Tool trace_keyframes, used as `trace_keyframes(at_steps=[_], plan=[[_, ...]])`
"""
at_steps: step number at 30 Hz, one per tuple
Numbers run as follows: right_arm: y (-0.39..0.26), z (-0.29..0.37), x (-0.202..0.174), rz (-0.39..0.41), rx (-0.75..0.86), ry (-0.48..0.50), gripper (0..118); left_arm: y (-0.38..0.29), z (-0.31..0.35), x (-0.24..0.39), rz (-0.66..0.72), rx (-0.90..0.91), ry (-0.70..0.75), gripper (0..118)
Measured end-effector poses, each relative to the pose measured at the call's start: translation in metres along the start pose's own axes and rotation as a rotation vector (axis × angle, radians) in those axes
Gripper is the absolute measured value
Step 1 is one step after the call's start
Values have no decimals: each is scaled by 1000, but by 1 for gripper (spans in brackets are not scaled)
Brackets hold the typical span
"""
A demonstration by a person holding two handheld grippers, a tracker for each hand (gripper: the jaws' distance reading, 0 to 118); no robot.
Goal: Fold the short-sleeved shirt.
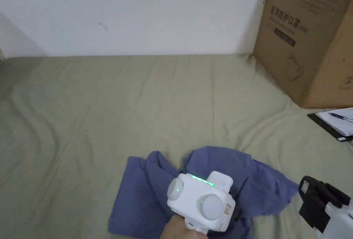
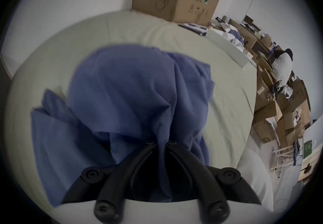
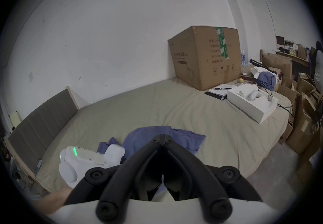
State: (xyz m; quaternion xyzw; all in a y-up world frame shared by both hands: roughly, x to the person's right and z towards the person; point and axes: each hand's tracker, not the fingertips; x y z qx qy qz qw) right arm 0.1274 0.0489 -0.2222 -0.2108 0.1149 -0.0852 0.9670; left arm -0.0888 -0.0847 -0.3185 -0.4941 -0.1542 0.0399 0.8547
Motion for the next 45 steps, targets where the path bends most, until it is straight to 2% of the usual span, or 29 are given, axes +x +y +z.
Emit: trace_keyframes(at_steps=[4,5,6,8,9,13,17,18,19,20,21,23,30,31,33,34,35,42,43,44,45], plan=[[-1,-11,9,-42,-26,-3,0,-3,4,-15,76,38,-18,8],[0,-12,9,-45,-27,-1,0,-1,7,-19,79,34,-23,26],[0,-13,8,-44,-28,1,0,2,10,-19,78,35,-29,51],[1,-14,6,-35,-28,5,0,4,22,-23,68,48,-40,106],[2,-14,4,-31,-28,11,0,3,32,-25,73,68,-43,116],[3,-16,-7,-23,-33,57,0,-2,85,-43,140,197,-76,118],[-1,-23,-25,23,-59,108,0,-14,131,-77,197,247,-58,112],[-2,-26,-30,35,-65,116,0,-18,138,-87,201,256,-45,96],[-3,-28,-34,43,-71,124,0,-20,143,-96,218,275,-3,64],[-4,-32,-39,46,-82,135,0,-23,144,-108,239,279,75,15],[-5,-36,-43,48,-90,142,0,-25,144,-119,241,270,134,5],[-6,-43,-51,53,-101,161,0,-28,138,-144,282,205,115,0],[-13,-72,-59,101,-162,169,0,-10,106,-203,315,177,200,2],[-13,-76,-59,101,-171,167,0,-5,101,-211,316,179,223,12],[-15,-86,-57,103,-185,159,0,7,90,-225,313,178,247,82],[-15,-90,-56,104,-189,155,0,13,82,-232,311,153,262,107],[-16,-95,-56,103,-196,147,0,19,74,-238,303,130,275,115],[-23,-117,-51,84,-239,135,0,36,36,-241,139,73,386,113],[-23,-119,-51,88,-244,132,0,35,32,-239,134,70,397,106],[-24,-120,-50,92,-248,132,0,34,29,-235,131,73,390,82],[-25,-121,-50,93,-252,130,0,32,28,-231,121,72,369,75]])
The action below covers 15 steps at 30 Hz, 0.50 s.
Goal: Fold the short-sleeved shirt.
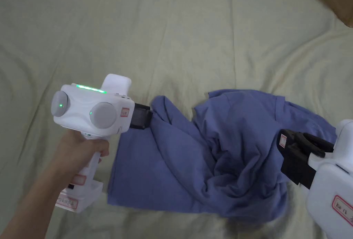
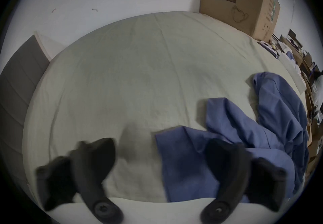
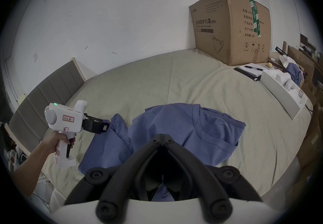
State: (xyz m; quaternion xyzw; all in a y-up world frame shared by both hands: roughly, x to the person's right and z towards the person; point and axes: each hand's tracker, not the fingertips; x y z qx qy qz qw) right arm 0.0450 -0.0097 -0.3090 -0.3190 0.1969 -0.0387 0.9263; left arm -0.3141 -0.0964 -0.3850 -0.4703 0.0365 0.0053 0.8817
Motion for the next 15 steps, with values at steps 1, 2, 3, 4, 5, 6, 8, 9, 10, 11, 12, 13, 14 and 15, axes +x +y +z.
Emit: trace_keyframes(at_steps=[1,2,3,4,5,6,8,9,10,11,12,13,14,15], plan=[[0,-1,0,-1,-5,-2,0,-3,-4,-3,0,13,-54,74],[0,-2,1,-4,-8,-2,0,-6,-3,2,3,24,-19,74],[0,-3,2,-8,-10,-2,0,-8,1,5,-8,55,5,68],[0,-4,2,-12,-12,-1,0,-9,3,7,-24,58,-15,54],[1,-4,2,-16,-15,2,0,-8,3,3,-29,58,-10,35],[2,-5,3,-17,-16,4,0,-8,5,3,-42,59,0,16],[8,-8,3,-2,-15,8,0,-4,8,-1,-39,50,-19,2],[13,-10,3,11,-17,20,0,-3,10,-6,-19,50,-35,2],[21,-14,4,18,-31,29,0,-2,15,-8,-9,51,-43,2],[31,-19,5,27,-48,39,0,-1,22,-10,2,64,-46,2],[41,-26,7,44,-64,61,0,0,29,-12,0,83,-52,2],[52,-34,9,74,-78,82,0,1,36,-13,-8,92,-52,2],[64,-46,9,117,-82,96,0,1,46,-14,-23,113,-48,2],[74,-59,11,144,-105,120,1,1,53,-15,-31,131,-44,2]])
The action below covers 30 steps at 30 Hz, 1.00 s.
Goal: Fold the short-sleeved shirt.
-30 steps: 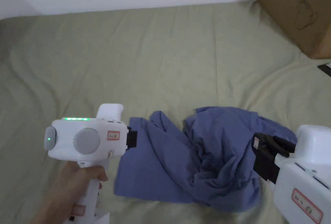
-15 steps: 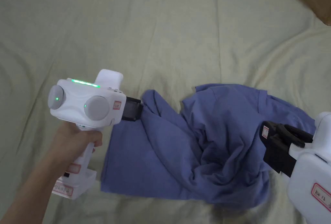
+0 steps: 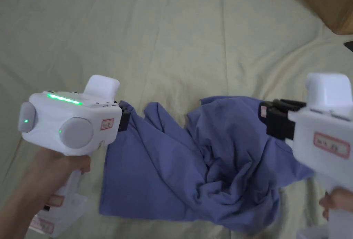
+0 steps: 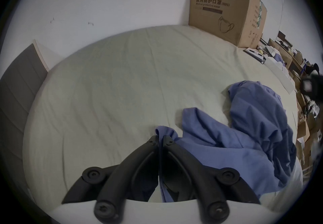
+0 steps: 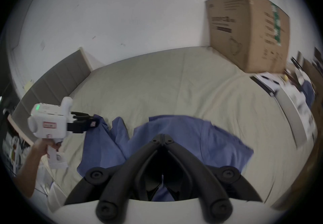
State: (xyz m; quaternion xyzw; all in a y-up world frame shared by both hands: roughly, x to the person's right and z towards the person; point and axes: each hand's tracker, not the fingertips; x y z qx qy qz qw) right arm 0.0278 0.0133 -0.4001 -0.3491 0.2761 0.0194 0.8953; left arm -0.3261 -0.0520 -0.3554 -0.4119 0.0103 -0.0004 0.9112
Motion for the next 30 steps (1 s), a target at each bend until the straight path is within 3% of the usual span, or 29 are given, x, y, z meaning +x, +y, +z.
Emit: trace_keyframes(at_steps=[1,3,4,5,8,15,16,17,19,22,25,26,28,30], plan=[[12,-15,5,23,-52,5,11,1,6,-1,0,1,-5,2],[38,-53,12,91,-150,50,89,1,18,-1,-5,17,-17,2],[46,-74,13,108,-197,60,111,1,22,-2,-3,21,-15,2],[55,-96,13,124,-238,58,116,0,25,-3,1,26,-13,2],[72,-147,13,170,-318,43,108,-4,32,-5,10,33,-21,2],[39,-235,9,210,-616,-4,109,-13,32,-10,35,16,-22,2],[36,-226,4,278,-493,4,109,-13,31,-11,27,10,-19,2],[34,-220,0,300,-468,-9,109,-14,31,-11,16,6,-16,2],[37,-215,1,253,-488,-15,104,-15,30,-11,4,-4,-12,2],[42,-206,-5,298,-493,-45,82,-15,34,-13,31,0,-17,2],[47,-190,-13,363,-473,-69,6,-15,42,-14,43,12,-14,2],[49,-186,-13,351,-479,-84,6,-14,45,-13,47,14,-8,2],[54,-179,-6,291,-504,-23,6,-13,52,-14,55,18,-10,2],[63,-164,0,234,-454,-50,6,-11,62,-13,59,32,-11,2]])
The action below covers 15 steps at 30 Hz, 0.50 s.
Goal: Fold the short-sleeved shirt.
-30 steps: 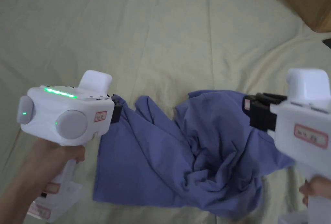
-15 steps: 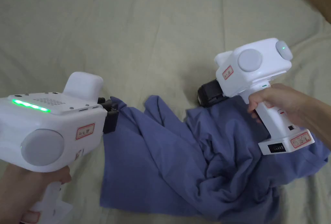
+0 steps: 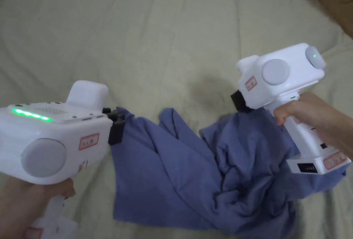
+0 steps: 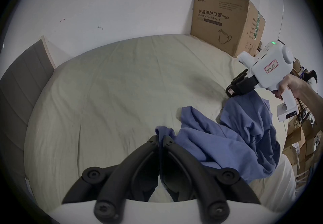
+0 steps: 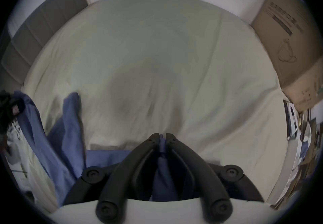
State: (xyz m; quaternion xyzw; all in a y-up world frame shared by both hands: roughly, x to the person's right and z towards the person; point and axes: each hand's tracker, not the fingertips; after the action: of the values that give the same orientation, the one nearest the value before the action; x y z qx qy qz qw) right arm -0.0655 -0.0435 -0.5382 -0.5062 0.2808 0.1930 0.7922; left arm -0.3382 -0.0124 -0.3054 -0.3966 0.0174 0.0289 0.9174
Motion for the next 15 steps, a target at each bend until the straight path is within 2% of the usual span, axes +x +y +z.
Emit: trace_keyframes(at_steps=[2,3,10,15], plan=[[2,25,12,-82,59,17,6,4,13,-1,-8,22,15,2],[5,40,19,-108,84,44,6,7,21,-3,-10,34,27,2],[12,171,64,-287,355,64,6,37,100,-24,16,193,125,2],[-1,264,88,-362,519,25,6,75,172,-39,27,340,254,2]])
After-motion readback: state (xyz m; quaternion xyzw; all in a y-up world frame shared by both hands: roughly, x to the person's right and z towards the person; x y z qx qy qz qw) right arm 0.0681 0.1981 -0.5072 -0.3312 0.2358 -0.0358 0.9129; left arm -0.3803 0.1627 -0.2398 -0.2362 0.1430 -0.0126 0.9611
